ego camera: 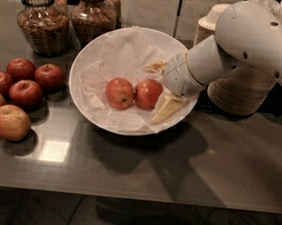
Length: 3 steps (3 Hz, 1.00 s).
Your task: Pick apple from white bowl
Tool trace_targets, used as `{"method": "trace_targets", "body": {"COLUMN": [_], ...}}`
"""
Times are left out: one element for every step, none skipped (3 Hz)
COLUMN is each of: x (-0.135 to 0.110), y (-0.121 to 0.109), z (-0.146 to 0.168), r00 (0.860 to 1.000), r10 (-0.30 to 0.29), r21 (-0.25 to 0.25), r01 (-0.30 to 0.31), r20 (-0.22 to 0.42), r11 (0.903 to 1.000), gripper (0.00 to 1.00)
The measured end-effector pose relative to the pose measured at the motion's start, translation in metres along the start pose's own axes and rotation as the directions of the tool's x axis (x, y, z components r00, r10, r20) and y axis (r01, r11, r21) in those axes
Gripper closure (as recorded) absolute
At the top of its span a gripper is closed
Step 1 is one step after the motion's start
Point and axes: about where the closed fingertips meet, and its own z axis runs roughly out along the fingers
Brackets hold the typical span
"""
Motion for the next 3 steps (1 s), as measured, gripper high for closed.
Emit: {"method": "trace_targets", "body": {"x": [0.0002, 0.0002, 0.0001], "y": [0.0026, 0.0026, 0.0026], "z": [0.0027, 0.0027, 0.0028], "r00": [1.0, 1.0, 1.0], "r10": [0.002, 0.002, 0.002], "r21": [-0.01, -0.01, -0.01], "r01": [-0.002, -0.002, -0.002], "r20": [0.003, 0.003, 0.004], "r11": [0.9999, 0.9999, 0.9999], "gripper": [0.17, 0.35, 0.59]}}
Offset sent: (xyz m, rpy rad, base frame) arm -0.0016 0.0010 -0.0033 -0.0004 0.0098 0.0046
